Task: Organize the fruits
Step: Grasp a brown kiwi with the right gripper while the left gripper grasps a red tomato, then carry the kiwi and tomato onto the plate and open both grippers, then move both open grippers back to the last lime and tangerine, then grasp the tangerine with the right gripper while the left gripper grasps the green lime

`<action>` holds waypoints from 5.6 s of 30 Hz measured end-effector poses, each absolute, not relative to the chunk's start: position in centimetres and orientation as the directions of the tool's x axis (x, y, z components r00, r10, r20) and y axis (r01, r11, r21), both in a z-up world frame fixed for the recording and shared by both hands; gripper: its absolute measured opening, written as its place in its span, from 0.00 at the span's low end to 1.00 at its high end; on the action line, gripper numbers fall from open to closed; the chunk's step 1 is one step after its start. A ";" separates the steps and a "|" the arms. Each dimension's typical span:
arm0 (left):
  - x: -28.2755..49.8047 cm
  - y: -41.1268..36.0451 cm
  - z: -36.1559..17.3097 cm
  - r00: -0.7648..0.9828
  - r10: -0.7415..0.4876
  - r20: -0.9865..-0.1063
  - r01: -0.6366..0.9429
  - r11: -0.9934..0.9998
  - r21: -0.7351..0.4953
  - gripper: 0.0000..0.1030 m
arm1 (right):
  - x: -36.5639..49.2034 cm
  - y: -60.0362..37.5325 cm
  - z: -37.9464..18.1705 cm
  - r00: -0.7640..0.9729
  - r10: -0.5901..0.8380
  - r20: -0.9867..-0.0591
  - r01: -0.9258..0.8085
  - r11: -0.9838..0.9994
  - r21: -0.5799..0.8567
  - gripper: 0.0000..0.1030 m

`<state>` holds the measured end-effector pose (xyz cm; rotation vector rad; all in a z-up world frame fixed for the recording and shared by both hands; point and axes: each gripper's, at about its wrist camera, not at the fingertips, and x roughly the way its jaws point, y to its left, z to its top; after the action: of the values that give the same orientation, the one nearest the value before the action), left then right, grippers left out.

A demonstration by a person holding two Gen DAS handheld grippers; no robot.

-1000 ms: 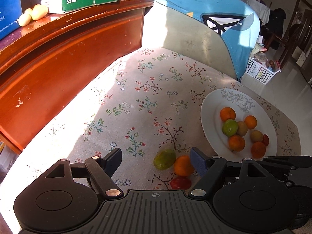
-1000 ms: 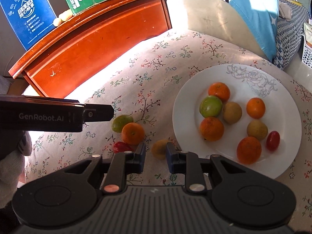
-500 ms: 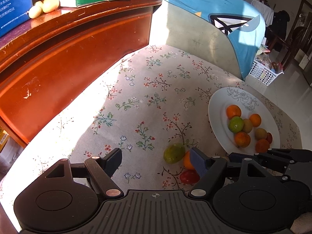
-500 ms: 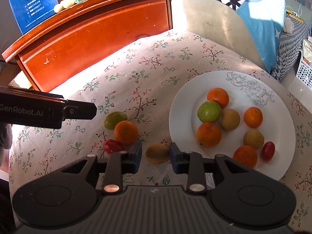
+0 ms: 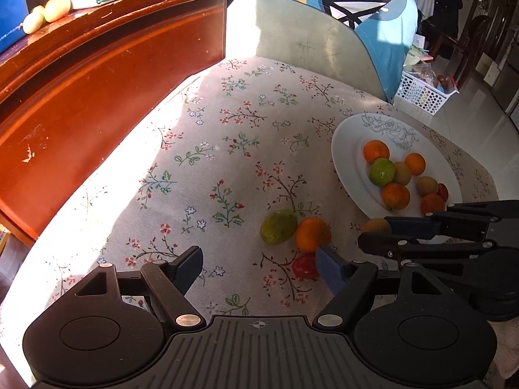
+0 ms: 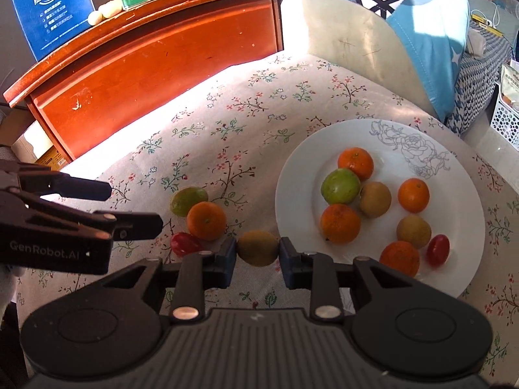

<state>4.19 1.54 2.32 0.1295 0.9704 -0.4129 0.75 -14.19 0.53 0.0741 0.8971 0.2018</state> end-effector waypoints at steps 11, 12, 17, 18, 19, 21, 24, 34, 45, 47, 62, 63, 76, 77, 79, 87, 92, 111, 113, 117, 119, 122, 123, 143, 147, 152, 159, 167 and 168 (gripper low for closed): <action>2.8 -1.1 0.3 0.459 -0.334 -0.823 0.471 0.877 -0.094 0.70 | 0.7 -15.7 1.6 0.622 0.227 -0.749 -0.092 0.972 0.218 0.28; 2.9 -1.2 0.2 0.459 -0.334 -0.823 0.469 0.878 -0.095 0.67 | 0.7 -15.8 1.6 0.623 0.226 -0.749 -0.091 0.972 0.217 0.28; 3.3 -1.3 -0.4 0.455 -0.328 -0.828 0.458 0.884 -0.098 0.47 | 0.4 -15.9 1.7 0.625 0.226 -0.747 -0.090 0.971 0.219 0.28; 3.2 -1.4 -0.5 0.455 -0.328 -0.828 0.458 0.884 -0.098 0.47 | 0.4 -16.0 1.7 0.626 0.225 -0.747 -0.089 0.972 0.219 0.28; 3.3 -1.4 -0.7 0.454 -0.327 -0.829 0.457 0.884 -0.098 0.47 | 0.3 -16.0 1.7 0.626 0.224 -0.747 -0.088 0.972 0.218 0.28; 3.2 -1.5 -0.8 0.462 -0.323 -0.826 0.460 0.883 -0.088 0.47 | 0.3 -16.1 1.7 0.627 0.223 -0.747 -0.085 0.972 0.219 0.28; 3.1 -1.7 -0.7 0.462 -0.334 -0.822 0.471 0.877 -0.091 0.36 | 0.3 -16.1 1.6 0.624 0.222 -0.749 -0.082 0.972 0.220 0.28; 2.9 -1.5 -0.4 0.472 -0.336 -0.815 0.467 0.879 -0.093 0.26 | 0.4 -16.2 1.6 0.621 0.225 -0.751 -0.076 0.971 0.228 0.28; 3.1 -2.0 3.0 0.524 -0.388 -0.758 0.460 0.878 -0.131 0.26 | 0.4 -18.8 3.3 0.668 0.228 -0.709 -0.026 0.959 0.284 0.28; 3.5 -2.5 3.5 0.531 -0.398 -0.748 0.464 0.875 -0.137 0.26 | 0.5 -19.7 4.0 0.687 0.220 -0.693 -0.008 0.955 0.296 0.28; 6.7 -7.9 5.1 0.545 -0.472 -0.693 0.514 0.841 -0.169 0.26 | 1.1 -26.7 5.7 0.733 0.134 -0.667 0.140 0.929 0.341 0.28; 6.9 -8.3 5.0 0.544 -0.472 -0.694 0.515 0.841 -0.168 0.26 | 1.3 -27.1 5.5 0.727 0.134 -0.673 0.149 0.927 0.345 0.28; 9.0 -12.2 3.1 0.515 -0.493 -0.701 0.541 0.822 -0.180 0.26 | 2.0 -29.5 2.4 0.634 0.121 -0.763 0.286 0.881 0.377 0.28; 9.1 -12.3 2.9 0.511 -0.494 -0.704 0.542 0.821 -0.183 0.26 | 2.1 -29.6 2.3 0.631 0.127 -0.765 0.292 0.875 0.386 0.29; 9.1 -12.6 2.6 0.502 -0.496 -0.708 0.546 0.817 -0.185 0.26 | 2.1 -29.7 2.1 0.628 0.129 -0.767 0.301 0.869 0.393 0.30; 8.8 -12.0 3.7 0.540 -0.492 -0.683 0.518 0.834 -0.191 0.51 | 1.9 -29.7 2.4 0.641 0.136 -0.755 0.300 0.861 0.410 0.31; 8.9 -11.2 5.3 0.559 -0.479 -0.677 0.495 0.848 -0.192 0.62 | 1.8 -29.5 2.8 0.654 0.145 -0.743 0.284 0.862 0.419 0.31; 7.8 -5.7 7.0 0.550 -0.371 -0.748 0.478 0.874 -0.082 0.69 | 1.8 -24.6 3.4 0.655 0.237 -0.717 0.091 0.918 0.387 0.32; 7.9 -5.2 7.1 0.554 -0.368 -0.747 0.472 0.878 -0.082 0.69 | 1.8 -24.0 3.4 0.653 0.244 -0.717 0.075 0.921 0.381 0.32; 8.3 -4.0 7.5 0.572 -0.353 -0.741 0.446 0.892 -0.082 0.69 | 1.9 -22.8 3.5 0.651 0.261 -0.712 0.033 0.928 0.371 0.32; 8.6 -3.2 7.5 0.576 -0.347 -0.741 0.431 0.898 -0.086 0.69 | 2.0 -22.0 3.5 0.650 0.279 -0.707 0.002 0.929 0.369 0.32; 8.8 -2.3 7.3 0.582 -0.323 -0.746 0.403 0.912 -0.080 0.69 | 2.0 -20.6 3.5 0.643 0.307 -0.702 -0.049 0.931 0.362 0.32; 9.0 -1.9 7.2 0.583 -0.311 -0.751 0.393 0.917 -0.075 0.69 | 2.1 -20.1 3.4 0.638 0.318 -0.701 -0.068 0.931 0.360 0.32; 10.1 1.5 4.5 0.540 -0.226 -0.811 0.320 0.946 -0.050 0.70 | 3.3 -12.4 0.2 0.550 0.368 -0.750 -0.243 0.929 0.278 0.36; 10.1 1.9 4.5 0.538 -0.225 -0.812 0.314 0.948 -0.054 0.70 | 3.7 -11.7 -0.3 0.543 0.358 -0.759 -0.249 0.933 0.262 0.37; 10.1 2.0 4.0 0.529 -0.221 -0.820 0.312 0.948 -0.054 0.70 | 3.9 -10.7 -1.0 0.536 0.339 -0.773 -0.260 0.938 0.231 0.36; 10.0 1.9 3.4 0.509 -0.231 -0.829 0.315 0.947 -0.071 0.70 | 3.3 -11.0 -1.2 0.529 0.335 -0.780 -0.263 0.938 0.225 0.30; 9.0 0.8 2.1 0.487 -0.249 -0.837 0.381 0.923 -0.053 0.70 | 1.3 -12.5 -0.4 0.522 0.349 -0.778 -0.273 0.933 0.235 0.30; 8.8 0.6 1.9 0.487 -0.253 -0.836 0.389 0.920 -0.052 0.70 | 1.1 -12.7 -0.4 0.522 0.347 -0.779 -0.274 0.933 0.233 0.30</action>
<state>8.82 0.60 1.93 0.1516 0.9881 -0.3926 1.07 -12.68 -0.37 0.0842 0.9520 0.3726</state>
